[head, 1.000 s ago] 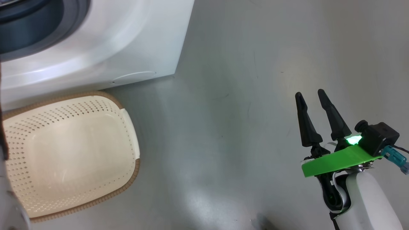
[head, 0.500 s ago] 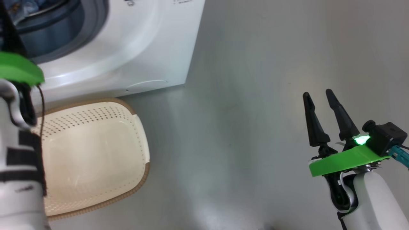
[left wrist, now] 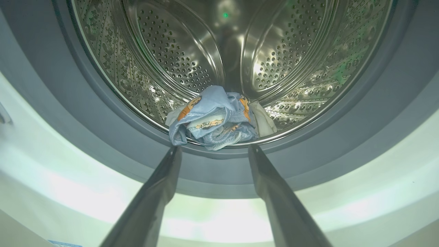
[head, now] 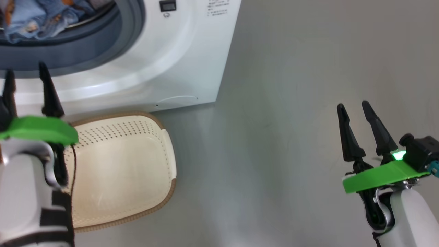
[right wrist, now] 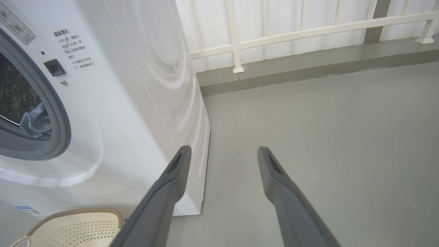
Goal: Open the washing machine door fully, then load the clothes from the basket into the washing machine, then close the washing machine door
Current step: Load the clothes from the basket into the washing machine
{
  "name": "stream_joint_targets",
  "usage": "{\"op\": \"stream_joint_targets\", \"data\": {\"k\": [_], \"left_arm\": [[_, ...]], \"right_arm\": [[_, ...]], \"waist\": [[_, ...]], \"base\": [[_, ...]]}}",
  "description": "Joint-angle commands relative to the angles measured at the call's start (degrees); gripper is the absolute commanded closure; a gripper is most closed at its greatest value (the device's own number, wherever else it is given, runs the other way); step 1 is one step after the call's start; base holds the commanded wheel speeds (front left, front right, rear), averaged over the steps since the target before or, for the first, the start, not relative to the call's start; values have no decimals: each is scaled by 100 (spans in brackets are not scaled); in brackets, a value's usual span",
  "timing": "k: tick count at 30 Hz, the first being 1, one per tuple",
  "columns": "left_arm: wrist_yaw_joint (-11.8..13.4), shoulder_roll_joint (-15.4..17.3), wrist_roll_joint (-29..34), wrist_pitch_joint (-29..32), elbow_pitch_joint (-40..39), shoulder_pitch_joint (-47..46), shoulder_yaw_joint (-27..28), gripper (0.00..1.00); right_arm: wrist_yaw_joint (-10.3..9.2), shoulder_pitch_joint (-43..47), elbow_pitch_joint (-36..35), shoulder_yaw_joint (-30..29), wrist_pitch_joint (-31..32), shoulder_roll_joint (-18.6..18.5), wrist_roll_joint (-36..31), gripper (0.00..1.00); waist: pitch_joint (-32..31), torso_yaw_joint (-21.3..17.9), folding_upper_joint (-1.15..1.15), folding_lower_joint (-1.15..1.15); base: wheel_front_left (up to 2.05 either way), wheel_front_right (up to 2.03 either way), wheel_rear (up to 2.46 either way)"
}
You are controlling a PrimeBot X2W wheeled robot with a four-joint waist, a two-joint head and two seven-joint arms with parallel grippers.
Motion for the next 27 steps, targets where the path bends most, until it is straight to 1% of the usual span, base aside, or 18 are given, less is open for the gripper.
{"op": "stream_joint_targets", "data": {"k": [1, 11, 27], "left_arm": [[-26, 121, 38, -30, -265, 298, 166, 0], [-68, -55, 37, -30, -716, 1422, 140, 0], [-97, -106, -257, -30, -1339, 2868, -77, 0]], "right_arm": [[9, 222, -101, 79, -68, -90, -72, 0], [9, 538, -38, 52, -68, -221, -105, 0], [9, 1116, 5, -12, -68, -329, -146, 0]], "waist": [[-156, 100, 0, 0], [-680, 276, 0, 0], [-1397, 475, 0, 0]], "base": [[0, 0, 0], [0, 0, 0], [0, 0, 0]]}}
